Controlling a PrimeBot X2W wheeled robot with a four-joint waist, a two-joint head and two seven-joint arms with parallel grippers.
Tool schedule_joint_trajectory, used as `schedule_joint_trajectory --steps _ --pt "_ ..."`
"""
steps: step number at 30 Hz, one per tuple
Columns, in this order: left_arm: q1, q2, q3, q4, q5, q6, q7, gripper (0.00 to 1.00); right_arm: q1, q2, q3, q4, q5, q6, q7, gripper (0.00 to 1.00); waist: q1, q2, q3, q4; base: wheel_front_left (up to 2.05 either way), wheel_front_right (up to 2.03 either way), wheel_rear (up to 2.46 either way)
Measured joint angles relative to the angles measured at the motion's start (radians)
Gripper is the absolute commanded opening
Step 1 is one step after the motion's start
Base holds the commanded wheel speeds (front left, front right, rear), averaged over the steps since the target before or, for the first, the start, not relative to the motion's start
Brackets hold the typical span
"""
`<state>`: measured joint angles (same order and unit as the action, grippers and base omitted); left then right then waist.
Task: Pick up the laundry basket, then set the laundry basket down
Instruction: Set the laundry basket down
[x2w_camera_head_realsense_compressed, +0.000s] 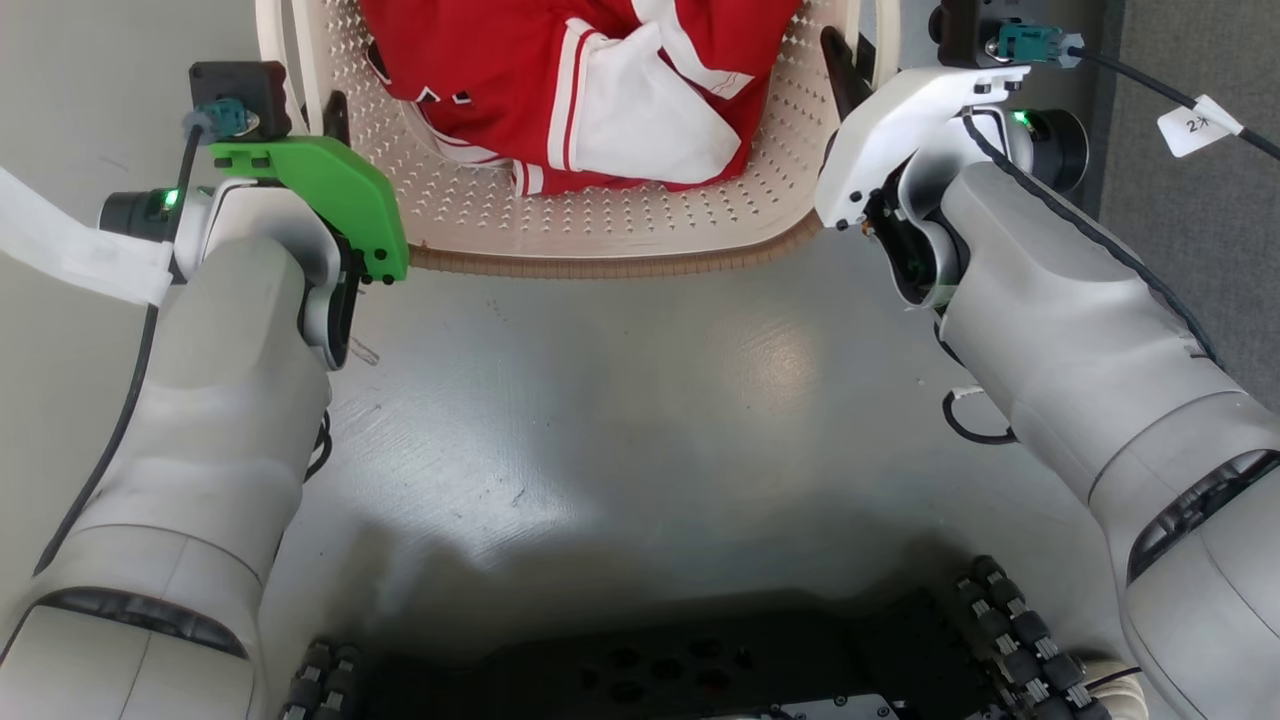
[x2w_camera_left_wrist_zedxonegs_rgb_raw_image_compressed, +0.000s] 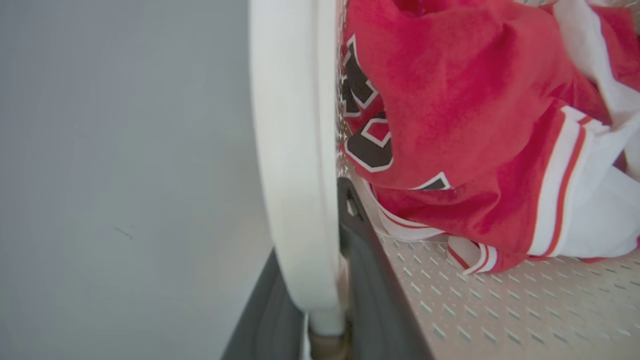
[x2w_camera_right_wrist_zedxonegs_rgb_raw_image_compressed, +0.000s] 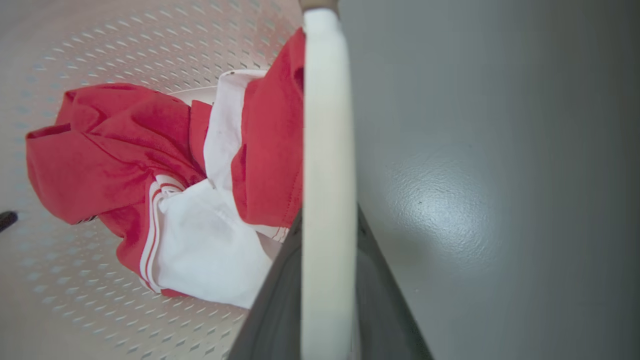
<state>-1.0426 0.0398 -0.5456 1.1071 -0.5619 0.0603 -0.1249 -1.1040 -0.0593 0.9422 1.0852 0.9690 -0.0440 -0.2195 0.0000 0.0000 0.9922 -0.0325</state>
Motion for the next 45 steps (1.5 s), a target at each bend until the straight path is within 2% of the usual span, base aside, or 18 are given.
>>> schedule_joint_trajectory --steps 2,3,4,5,7,9,10,30,36,42,45 --pt "-0.004 0.001 0.000 0.007 0.003 0.001 -0.001 0.00 0.000 -0.002 0.001 0.001 0.000 0.005 -0.003 0.45 0.0000 0.0000 0.001 0.000 0.00 0.00 0.00" --pt "-0.005 0.003 0.000 0.013 0.003 0.001 0.000 0.00 -0.003 -0.004 0.002 0.001 0.000 0.008 -0.009 0.59 0.0000 0.0000 0.001 0.000 0.00 0.00 0.00" --pt "-0.005 0.004 0.000 0.016 0.003 0.001 -0.002 0.12 -0.007 -0.004 0.002 0.001 0.000 0.008 -0.009 0.86 0.0000 0.0000 0.001 0.000 0.00 0.00 0.00" --pt "-0.005 0.005 0.000 0.019 0.003 0.001 -0.003 0.24 -0.012 -0.003 0.002 0.001 0.000 0.008 -0.009 1.00 0.0000 0.0000 0.001 0.000 0.00 0.00 0.00" --pt "-0.006 0.007 -0.001 0.026 0.005 0.003 -0.004 0.43 -0.020 -0.003 0.003 0.001 0.000 0.008 -0.010 1.00 0.0000 0.0000 0.000 0.000 0.00 0.00 0.00" --pt "-0.006 0.012 -0.001 0.034 0.008 0.004 -0.009 0.94 -0.020 -0.003 0.004 0.002 0.000 0.008 -0.010 1.00 0.0000 0.0000 -0.001 0.000 0.00 0.00 0.00" --pt "-0.006 0.013 0.000 0.038 0.011 0.006 -0.013 1.00 -0.020 -0.003 0.004 0.004 0.000 0.008 -0.011 1.00 0.0000 0.0000 -0.002 0.000 0.00 0.00 0.00" --pt "-0.002 0.027 0.007 0.068 0.012 0.009 -0.099 1.00 -0.013 -0.003 0.003 0.029 0.000 0.018 -0.027 1.00 0.0000 0.0000 -0.109 -0.008 0.00 0.00 0.00" --pt "0.002 0.027 0.023 0.030 0.012 -0.011 -0.127 1.00 0.006 -0.003 -0.012 0.029 0.000 0.026 -0.031 1.00 0.0000 0.0000 -0.176 -0.012 0.00 0.00 0.00" --pt "0.051 0.028 0.050 -0.021 0.003 -0.026 -0.132 1.00 0.008 -0.004 -0.073 -0.021 -0.016 0.026 -0.031 1.00 0.0000 0.0000 -0.249 -0.015 0.00 0.00 0.00" --pt "0.070 0.037 0.084 -0.107 0.003 -0.026 -0.131 1.00 0.015 -0.012 -0.103 -0.053 -0.041 0.024 -0.032 1.00 0.0000 0.0000 -0.286 -0.016 0.00 0.00 0.00"
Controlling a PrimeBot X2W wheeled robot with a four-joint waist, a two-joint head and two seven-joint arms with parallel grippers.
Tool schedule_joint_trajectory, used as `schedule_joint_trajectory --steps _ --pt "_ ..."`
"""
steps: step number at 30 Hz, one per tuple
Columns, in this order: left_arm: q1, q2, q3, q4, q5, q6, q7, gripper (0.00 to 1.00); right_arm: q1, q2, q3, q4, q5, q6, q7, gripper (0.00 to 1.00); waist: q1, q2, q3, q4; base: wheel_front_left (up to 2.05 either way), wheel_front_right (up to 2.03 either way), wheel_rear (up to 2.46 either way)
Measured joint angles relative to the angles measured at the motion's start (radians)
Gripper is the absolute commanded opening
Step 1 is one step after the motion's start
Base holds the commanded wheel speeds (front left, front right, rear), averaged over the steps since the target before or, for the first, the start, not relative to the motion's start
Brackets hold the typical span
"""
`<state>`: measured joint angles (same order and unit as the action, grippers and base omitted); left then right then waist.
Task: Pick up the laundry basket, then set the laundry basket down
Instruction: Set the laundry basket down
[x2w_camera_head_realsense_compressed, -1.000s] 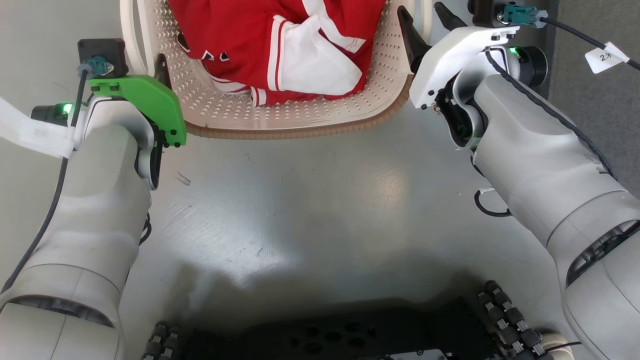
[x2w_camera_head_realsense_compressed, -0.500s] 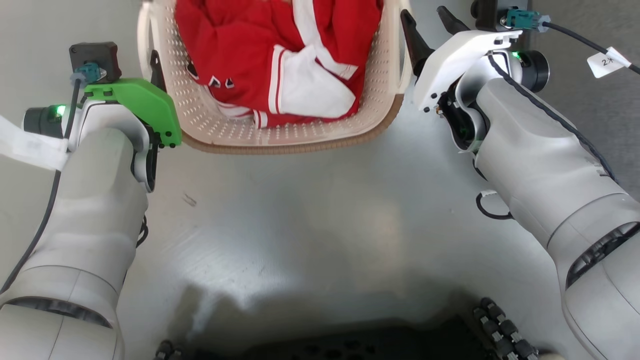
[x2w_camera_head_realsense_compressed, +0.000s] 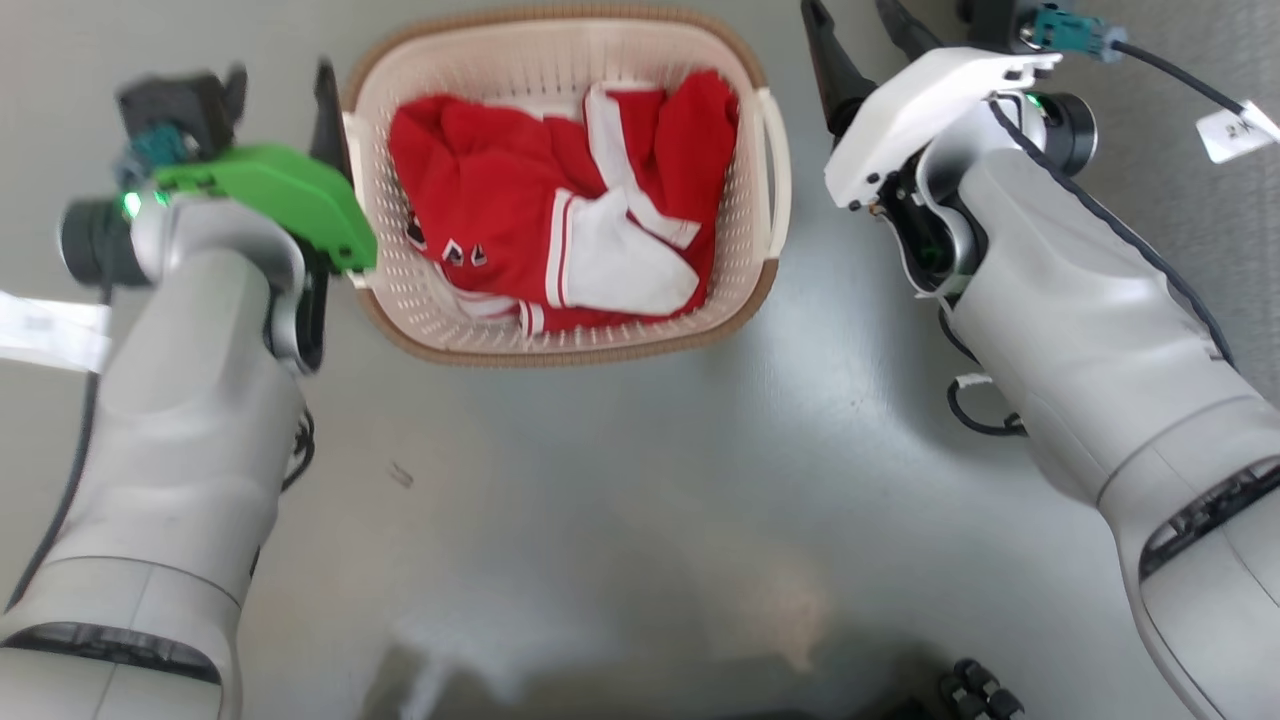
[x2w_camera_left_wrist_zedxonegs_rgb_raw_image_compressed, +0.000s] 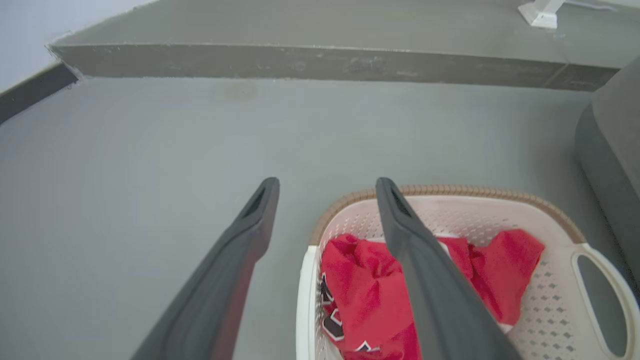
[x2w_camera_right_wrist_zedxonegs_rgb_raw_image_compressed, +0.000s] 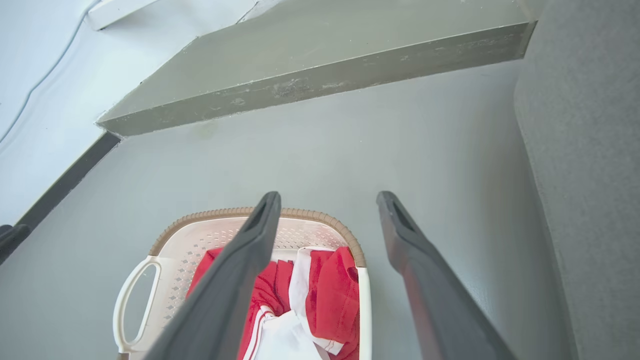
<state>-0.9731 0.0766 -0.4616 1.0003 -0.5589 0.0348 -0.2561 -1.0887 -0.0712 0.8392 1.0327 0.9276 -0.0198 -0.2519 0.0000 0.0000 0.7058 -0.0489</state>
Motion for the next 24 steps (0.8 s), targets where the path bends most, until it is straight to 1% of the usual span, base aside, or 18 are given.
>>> schedule_joint_trajectory --steps 3,4,9,10,18,20,24 --pt "0.007 0.005 0.036 -0.084 0.000 0.000 0.000 1.00 0.028 -0.014 -0.033 -0.032 -0.019 -0.001 0.000 1.00 0.0000 0.0000 -0.038 -0.001 0.00 0.00 0.00" --pt "0.019 0.005 0.043 -0.106 0.000 0.000 0.000 1.00 0.040 -0.018 -0.043 -0.042 -0.025 -0.008 0.000 1.00 0.0000 0.0000 -0.050 -0.001 0.00 0.00 0.00" --pt "0.123 0.006 0.076 -0.176 0.017 0.000 0.000 1.00 0.099 -0.029 -0.094 -0.097 -0.069 -0.019 0.000 1.00 0.0000 0.0000 -0.114 -0.003 0.00 0.00 0.00" --pt "0.159 0.006 0.085 -0.203 0.030 0.000 0.000 1.00 0.129 -0.031 -0.112 -0.119 -0.085 -0.026 0.000 1.00 0.0000 0.0000 -0.140 -0.003 0.00 0.00 0.00" --pt "0.294 0.008 0.140 -0.304 0.059 0.002 0.000 1.00 0.253 -0.037 -0.176 -0.209 -0.159 -0.035 0.000 1.00 0.0000 0.0000 -0.242 -0.005 0.00 0.00 0.00" --pt "0.329 0.008 0.148 -0.328 0.075 0.002 0.000 1.00 0.283 -0.039 -0.194 -0.231 -0.177 -0.042 0.000 1.00 -0.0001 0.0000 -0.267 -0.006 0.00 0.00 0.00" --pt "0.393 0.008 0.173 -0.372 0.093 0.002 0.000 1.00 0.346 -0.042 -0.231 -0.275 -0.210 -0.044 0.000 1.00 -0.0001 0.0000 -0.319 -0.005 0.00 0.00 0.00"
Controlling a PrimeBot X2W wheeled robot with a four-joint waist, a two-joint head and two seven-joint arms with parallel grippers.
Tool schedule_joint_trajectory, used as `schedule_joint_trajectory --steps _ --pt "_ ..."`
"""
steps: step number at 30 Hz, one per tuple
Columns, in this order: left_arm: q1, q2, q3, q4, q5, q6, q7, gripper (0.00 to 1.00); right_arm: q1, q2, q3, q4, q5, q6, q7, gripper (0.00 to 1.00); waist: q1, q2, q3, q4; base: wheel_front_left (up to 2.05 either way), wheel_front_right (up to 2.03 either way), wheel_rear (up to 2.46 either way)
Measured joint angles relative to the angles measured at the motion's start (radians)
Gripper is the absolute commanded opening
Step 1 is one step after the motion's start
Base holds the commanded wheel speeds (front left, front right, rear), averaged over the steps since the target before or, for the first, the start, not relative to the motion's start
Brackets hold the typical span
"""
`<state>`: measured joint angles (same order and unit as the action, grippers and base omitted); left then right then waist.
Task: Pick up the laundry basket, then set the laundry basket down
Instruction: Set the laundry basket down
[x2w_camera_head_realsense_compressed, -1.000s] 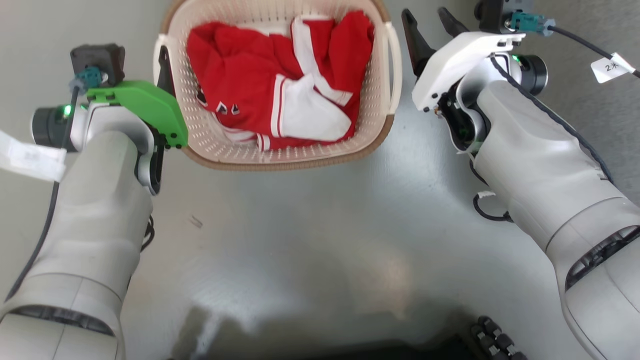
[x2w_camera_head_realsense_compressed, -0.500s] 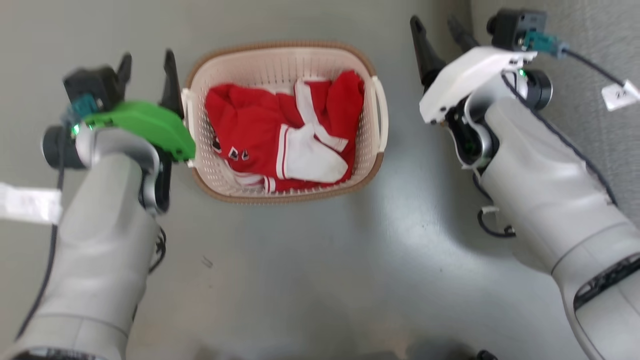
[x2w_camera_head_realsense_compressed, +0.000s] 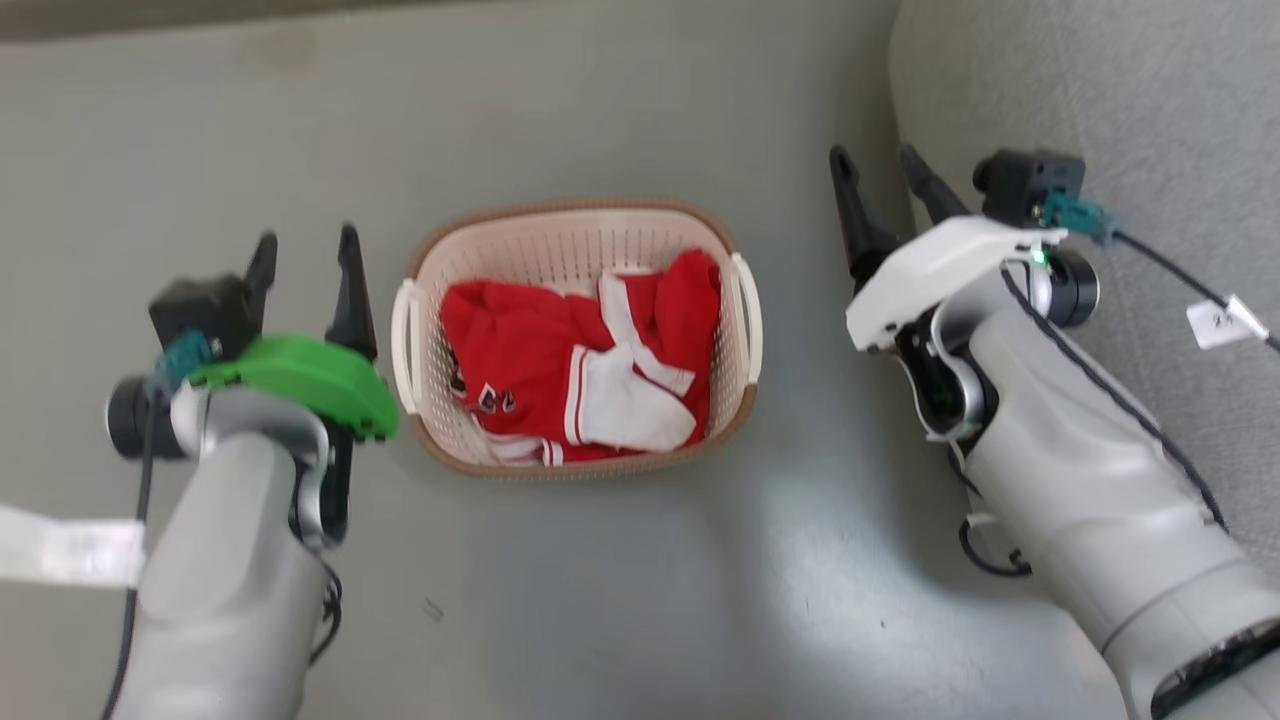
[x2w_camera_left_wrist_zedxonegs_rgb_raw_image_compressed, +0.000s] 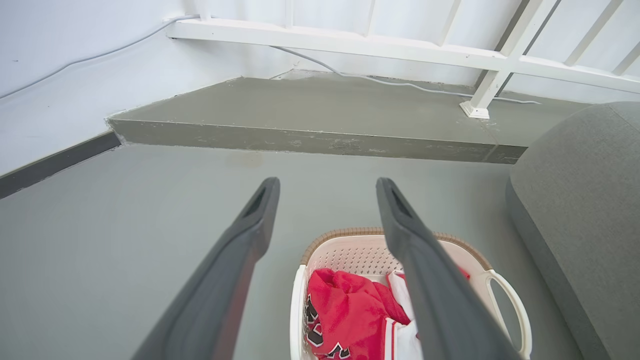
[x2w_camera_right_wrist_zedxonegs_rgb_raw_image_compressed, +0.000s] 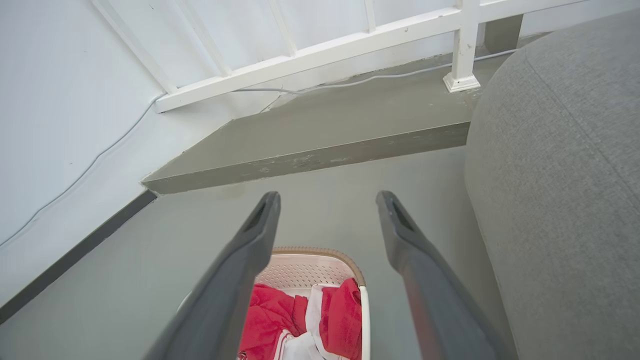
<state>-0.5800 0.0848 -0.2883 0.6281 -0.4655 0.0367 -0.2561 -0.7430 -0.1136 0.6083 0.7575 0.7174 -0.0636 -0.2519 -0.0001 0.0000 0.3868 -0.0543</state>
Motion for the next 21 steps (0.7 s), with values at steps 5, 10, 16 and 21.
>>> schedule_joint_trajectory --steps 5,10,16,21 --pt "0.091 -0.002 0.020 -0.050 0.013 0.000 0.000 1.00 0.077 0.001 -0.041 -0.057 -0.044 -0.002 0.000 1.00 0.0000 0.0000 -0.065 0.002 0.00 0.00 0.00" --pt "0.178 -0.009 0.034 -0.094 0.032 -0.001 0.000 1.00 0.158 0.004 -0.076 -0.109 -0.074 -0.010 0.000 1.00 0.0000 0.0000 -0.128 0.005 0.00 0.00 0.00" --pt "0.251 -0.013 0.058 -0.151 0.059 -0.001 0.000 1.00 0.241 0.006 -0.104 -0.166 -0.119 -0.019 0.000 1.00 0.0000 0.0000 -0.196 0.011 0.00 0.00 0.00" --pt "0.315 -0.013 0.075 -0.190 0.072 0.000 0.000 1.00 0.317 0.012 -0.114 -0.210 -0.149 -0.019 0.000 1.00 0.0000 0.0000 -0.243 0.017 0.00 0.00 0.00"
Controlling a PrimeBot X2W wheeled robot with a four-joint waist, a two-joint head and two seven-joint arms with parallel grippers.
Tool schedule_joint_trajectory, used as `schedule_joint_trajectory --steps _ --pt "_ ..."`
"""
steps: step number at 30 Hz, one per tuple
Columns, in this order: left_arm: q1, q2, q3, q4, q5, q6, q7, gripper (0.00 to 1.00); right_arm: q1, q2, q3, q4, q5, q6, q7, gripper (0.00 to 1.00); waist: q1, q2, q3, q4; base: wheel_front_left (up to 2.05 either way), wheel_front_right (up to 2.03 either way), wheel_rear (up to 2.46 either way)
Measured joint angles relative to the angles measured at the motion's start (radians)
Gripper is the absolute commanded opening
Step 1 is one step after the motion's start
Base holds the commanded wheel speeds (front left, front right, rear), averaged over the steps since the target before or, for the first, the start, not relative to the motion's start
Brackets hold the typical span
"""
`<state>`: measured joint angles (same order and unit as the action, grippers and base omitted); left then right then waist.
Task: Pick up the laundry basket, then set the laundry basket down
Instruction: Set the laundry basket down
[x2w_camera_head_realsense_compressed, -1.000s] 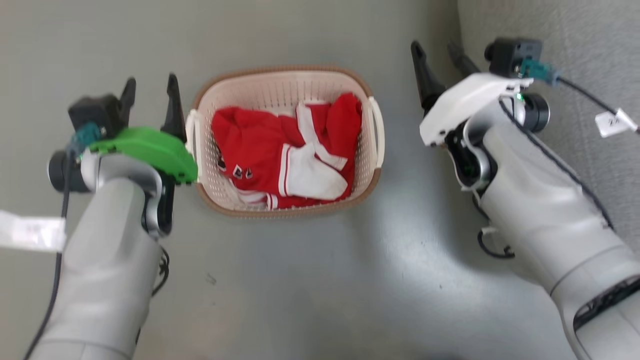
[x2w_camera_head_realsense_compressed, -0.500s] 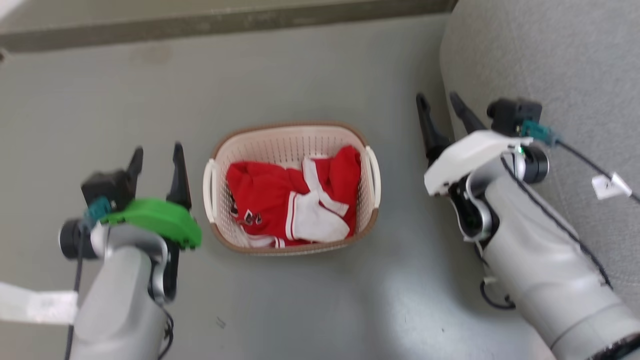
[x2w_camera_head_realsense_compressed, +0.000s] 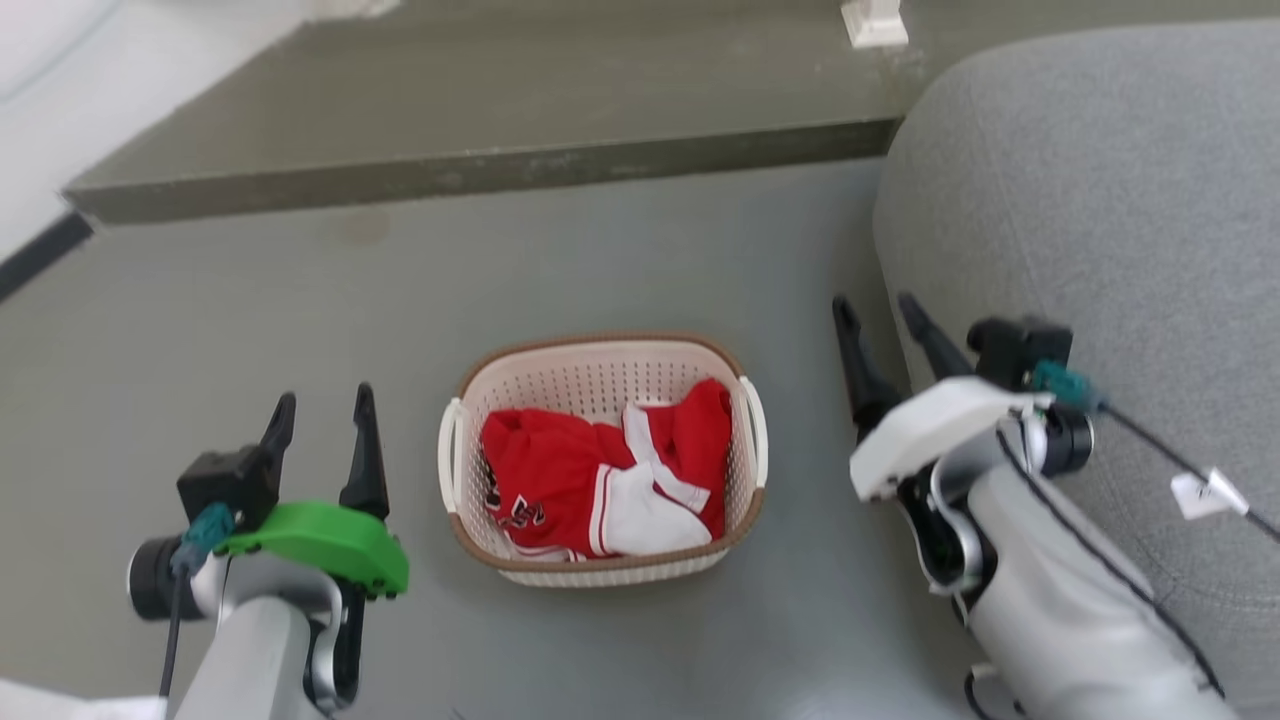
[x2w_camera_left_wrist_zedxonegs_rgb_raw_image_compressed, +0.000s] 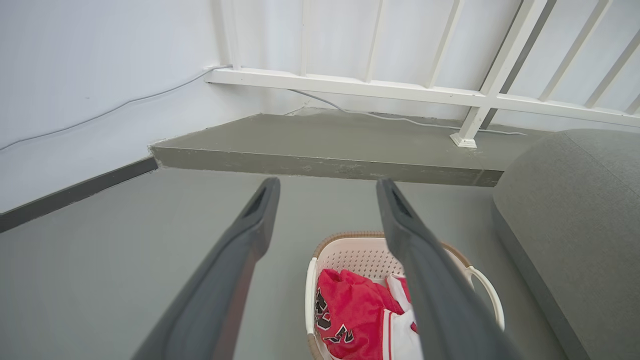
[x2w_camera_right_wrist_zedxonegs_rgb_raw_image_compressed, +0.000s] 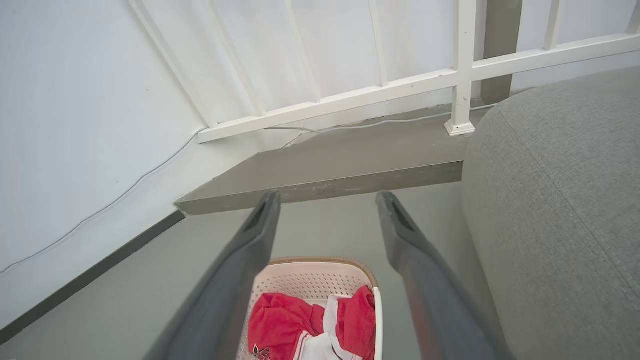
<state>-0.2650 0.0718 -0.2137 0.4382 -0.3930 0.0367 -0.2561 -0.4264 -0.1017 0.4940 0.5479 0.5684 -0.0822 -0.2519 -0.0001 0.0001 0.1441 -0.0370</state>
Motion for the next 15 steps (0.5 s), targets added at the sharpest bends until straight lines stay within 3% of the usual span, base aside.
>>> schedule_joint_trajectory --steps 15 --pt "0.145 -0.001 0.044 -0.111 0.040 0.004 0.000 1.00 0.186 0.007 -0.041 -0.098 -0.057 -0.001 0.000 1.00 0.0000 0.0000 -0.092 0.000 0.00 0.00 0.00"
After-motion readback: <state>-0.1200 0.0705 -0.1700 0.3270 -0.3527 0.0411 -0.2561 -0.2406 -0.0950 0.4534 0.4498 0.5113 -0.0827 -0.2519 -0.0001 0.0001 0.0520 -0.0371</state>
